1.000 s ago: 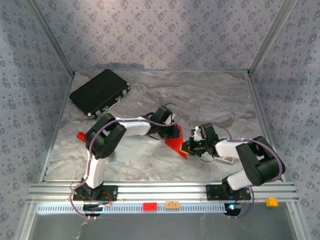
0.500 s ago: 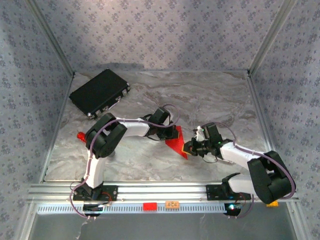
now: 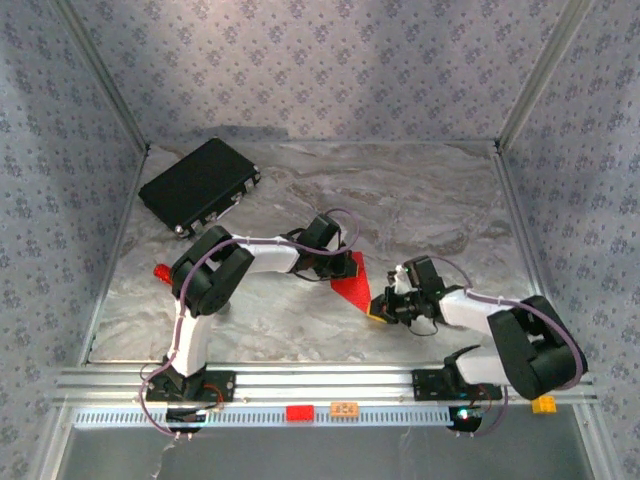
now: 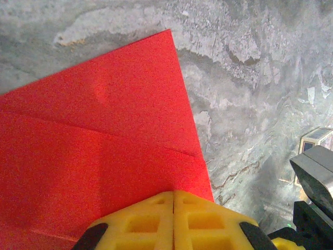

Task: Fold a paper plane with a square sheet of paper (pick it up from the middle)
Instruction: Fourth fold the wing at the center of the table.

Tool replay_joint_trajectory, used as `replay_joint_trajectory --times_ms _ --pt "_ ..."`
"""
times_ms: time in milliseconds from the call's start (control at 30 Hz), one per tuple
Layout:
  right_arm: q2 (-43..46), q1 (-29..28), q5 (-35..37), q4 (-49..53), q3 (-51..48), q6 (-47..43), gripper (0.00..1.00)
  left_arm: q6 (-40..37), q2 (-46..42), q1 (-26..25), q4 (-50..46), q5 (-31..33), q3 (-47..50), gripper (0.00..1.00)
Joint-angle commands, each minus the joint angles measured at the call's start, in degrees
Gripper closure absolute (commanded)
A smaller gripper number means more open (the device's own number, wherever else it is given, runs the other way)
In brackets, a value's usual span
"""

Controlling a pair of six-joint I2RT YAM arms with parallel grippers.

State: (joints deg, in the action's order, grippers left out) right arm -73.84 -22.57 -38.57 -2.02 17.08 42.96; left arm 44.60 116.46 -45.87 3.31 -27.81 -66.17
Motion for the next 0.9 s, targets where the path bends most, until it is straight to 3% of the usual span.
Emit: replay_joint_trajectory --times_ms 0,367,600,867 --pt "3.67 0.5 2.33 4.5 -4.94 2.49 0.99 -1.07 2.72 0.6 -4.04 2.85 1.8 0.93" --pt "18.43 0.81 3.87 13.24 -2.11 4.26 0.94 -0.05 1.88 0.84 -2.45 1.54 2.38 0.93" --pt "14.15 0.4 3.29 9.89 -0.63 6.78 0.77 0.79 1.48 0.95 -1.99 0.83 2.59 0.93" --pt "11.46 0.11 3.48 8.1 -1.62 7.55 0.71 1.92 1.55 1.48 -0.94 -0.46 2.95 0.93"
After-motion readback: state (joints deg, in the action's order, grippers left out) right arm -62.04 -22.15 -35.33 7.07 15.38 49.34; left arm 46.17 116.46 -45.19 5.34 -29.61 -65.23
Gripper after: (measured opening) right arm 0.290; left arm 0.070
